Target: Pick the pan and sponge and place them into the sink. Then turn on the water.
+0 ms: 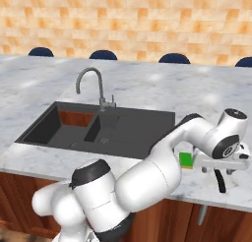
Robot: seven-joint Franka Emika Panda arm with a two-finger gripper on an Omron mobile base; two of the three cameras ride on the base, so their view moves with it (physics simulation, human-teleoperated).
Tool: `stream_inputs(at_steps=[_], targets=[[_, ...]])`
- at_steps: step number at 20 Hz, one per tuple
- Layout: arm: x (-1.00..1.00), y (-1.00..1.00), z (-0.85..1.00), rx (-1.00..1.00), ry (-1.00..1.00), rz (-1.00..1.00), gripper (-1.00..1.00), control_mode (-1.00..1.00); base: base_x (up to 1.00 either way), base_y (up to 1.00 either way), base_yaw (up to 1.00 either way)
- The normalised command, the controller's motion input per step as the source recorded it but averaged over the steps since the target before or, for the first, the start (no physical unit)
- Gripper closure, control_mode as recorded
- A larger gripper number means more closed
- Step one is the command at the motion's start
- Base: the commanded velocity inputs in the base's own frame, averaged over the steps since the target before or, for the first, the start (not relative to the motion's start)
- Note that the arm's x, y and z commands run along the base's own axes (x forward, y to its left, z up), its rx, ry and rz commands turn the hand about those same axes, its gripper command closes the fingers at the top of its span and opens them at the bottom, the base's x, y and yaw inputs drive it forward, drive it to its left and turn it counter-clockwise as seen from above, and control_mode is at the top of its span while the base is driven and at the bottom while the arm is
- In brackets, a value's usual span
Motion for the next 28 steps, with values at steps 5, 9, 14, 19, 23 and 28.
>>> stream_inputs(at_steps=[5,9,14,19,23,28], targets=[[0.10,-0.12,-0.25,0.00,0.00,0.00,-1.00,-1.00,0.00,0.00,0.00],[0.14,-0.09,-0.22,0.01,0.00,0.00,-1.00,-1.00,0.00,0.00,0.00],[0.17,-0.15,-0.19,0.00,0.00,0.01,-1.00,-1.00,0.00,0.00,0.00],[0.14,-0.17,-0.21,0.00,0.01,0.00,-1.00,-1.00,0.00,0.00,0.00],[0.06,-0.12,-0.28,0.01,0.04,0.00,-1.00,-1.00,0.00,0.00,0.00],[0.08,-0.05,-0.30,0.03,0.03,0.01,-1.00,-1.00,0.00,0.00,0.00]])
